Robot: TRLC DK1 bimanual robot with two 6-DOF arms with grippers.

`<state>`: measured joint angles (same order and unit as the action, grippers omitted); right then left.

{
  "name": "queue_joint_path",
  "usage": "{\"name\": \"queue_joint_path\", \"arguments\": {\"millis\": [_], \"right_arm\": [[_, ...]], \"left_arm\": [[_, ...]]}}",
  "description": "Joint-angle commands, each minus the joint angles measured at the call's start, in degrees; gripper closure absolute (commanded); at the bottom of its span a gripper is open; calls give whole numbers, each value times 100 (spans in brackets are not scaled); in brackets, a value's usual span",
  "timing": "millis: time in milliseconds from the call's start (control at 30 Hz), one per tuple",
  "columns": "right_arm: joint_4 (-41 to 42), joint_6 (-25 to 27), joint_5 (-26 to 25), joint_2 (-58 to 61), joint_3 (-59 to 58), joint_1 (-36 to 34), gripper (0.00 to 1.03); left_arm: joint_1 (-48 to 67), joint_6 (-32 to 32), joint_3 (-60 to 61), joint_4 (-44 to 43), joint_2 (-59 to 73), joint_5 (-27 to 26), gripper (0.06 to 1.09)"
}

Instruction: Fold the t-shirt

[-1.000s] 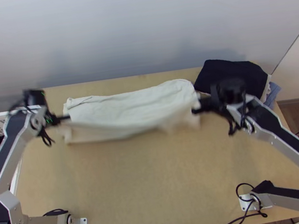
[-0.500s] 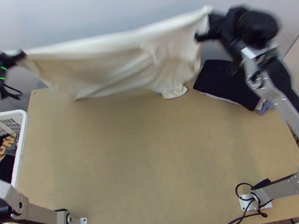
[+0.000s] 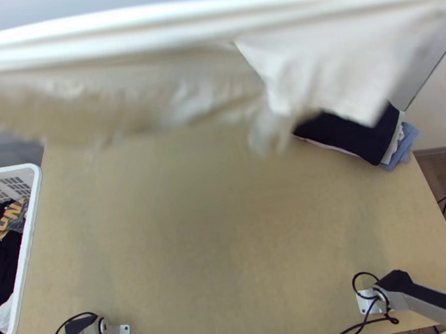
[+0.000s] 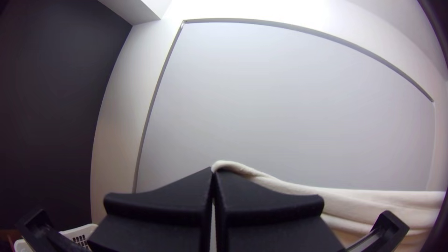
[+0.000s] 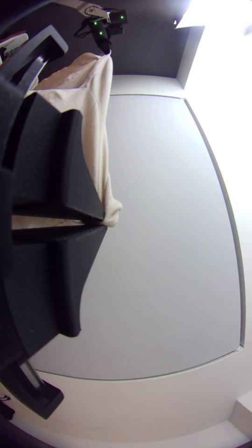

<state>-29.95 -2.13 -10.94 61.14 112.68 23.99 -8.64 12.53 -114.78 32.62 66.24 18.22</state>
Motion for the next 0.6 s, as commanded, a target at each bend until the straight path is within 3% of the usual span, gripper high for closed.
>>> {"name": "queue_joint_path", "arguments": {"millis": [0, 200, 400, 467, 567], "right_arm": [[-775, -24, -13, -1342, -554, 36, 100], [-801, -24, -13, -1298, -1319, 80, 100], [7, -68, 22, -1114, -3446, -17, 100], [227, -297, 417, -999, -4140, -175, 100], [781, -1061, 1182, -560, -4931, -711, 100]], "left_arm": [[3, 30, 747, 148, -1183, -2, 105], [82, 144, 1714, 271, -1500, -143, 105], [293, 320, 3480, 60, -1544, -486, 105], [425, 311, 4174, -204, -1526, -503, 105], [522, 232, 5273, -784, -1333, -776, 105]]}}
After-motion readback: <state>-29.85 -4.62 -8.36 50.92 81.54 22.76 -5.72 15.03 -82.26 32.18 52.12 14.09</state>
